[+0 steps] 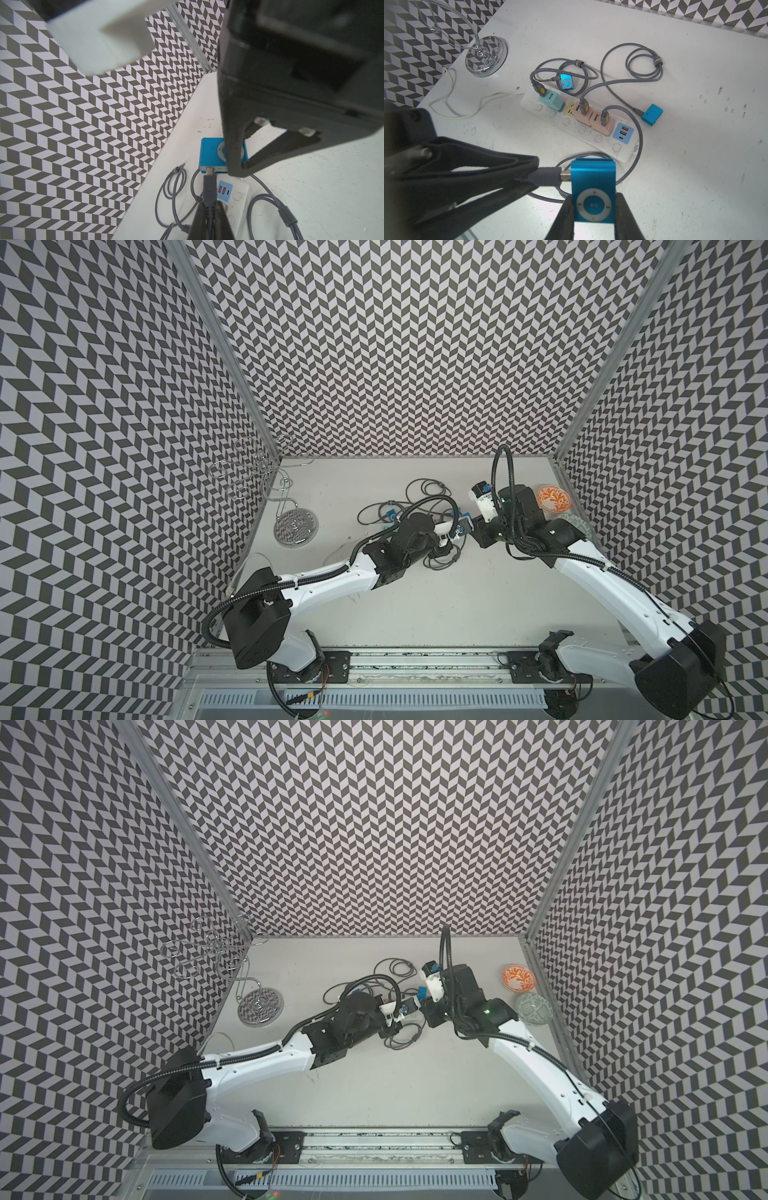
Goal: Charge mp3
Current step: Insert the charging cable into the MP3 player.
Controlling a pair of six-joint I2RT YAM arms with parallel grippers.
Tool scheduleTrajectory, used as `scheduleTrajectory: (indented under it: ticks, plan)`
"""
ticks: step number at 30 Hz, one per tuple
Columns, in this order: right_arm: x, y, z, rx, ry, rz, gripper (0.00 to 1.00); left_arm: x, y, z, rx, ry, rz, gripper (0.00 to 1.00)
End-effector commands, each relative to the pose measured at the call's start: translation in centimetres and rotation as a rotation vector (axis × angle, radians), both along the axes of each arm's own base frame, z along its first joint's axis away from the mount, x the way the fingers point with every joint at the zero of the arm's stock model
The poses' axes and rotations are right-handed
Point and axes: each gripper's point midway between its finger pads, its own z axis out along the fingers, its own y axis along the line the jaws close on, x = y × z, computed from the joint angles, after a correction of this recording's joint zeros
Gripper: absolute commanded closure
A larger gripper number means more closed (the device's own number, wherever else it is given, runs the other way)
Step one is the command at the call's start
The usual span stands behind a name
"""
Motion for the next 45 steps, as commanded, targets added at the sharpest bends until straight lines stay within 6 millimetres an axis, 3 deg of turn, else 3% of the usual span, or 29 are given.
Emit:
scheduleTrajectory:
  ticks: [1,9,19,25,33,37,45]
  plan:
    - [-1.0,1.9,2.7,0.082,-0.077,0.103,0.82,0.1,-1.3,1.6,-0.046,-0.019,-0.026,1.0]
    - [-1.5,2.0,2.8,0.097,-0.081,0.119,0.83,0.0,-1.0,1.6,-0.051,-0.023,-0.017,1.0]
    - [-1.6,2.7,2.3,0.09,-0.061,0.105,0.83,0.1,-2.3,1.9,-0.067,-0.014,-0.05,1.0]
    - [-2.9,4.7,2.4,0.137,-0.027,0.138,0.83,0.0,-2.7,2.2,-0.104,-0.021,-0.089,1.0]
    - [-4.6,5.6,3.4,0.235,0.006,0.189,0.84,-0.7,-1.3,1.7,-0.14,-0.034,-0.174,1.0]
    - [-5.6,5.4,2.4,0.188,-0.017,0.236,0.85,-1.0,-0.8,1.7,-0.145,-0.048,-0.21,1.0]
    - [-4.6,5.5,1.9,0.179,-0.007,0.135,0.87,-0.6,-0.8,1.4,-0.151,-0.036,-0.194,1.0]
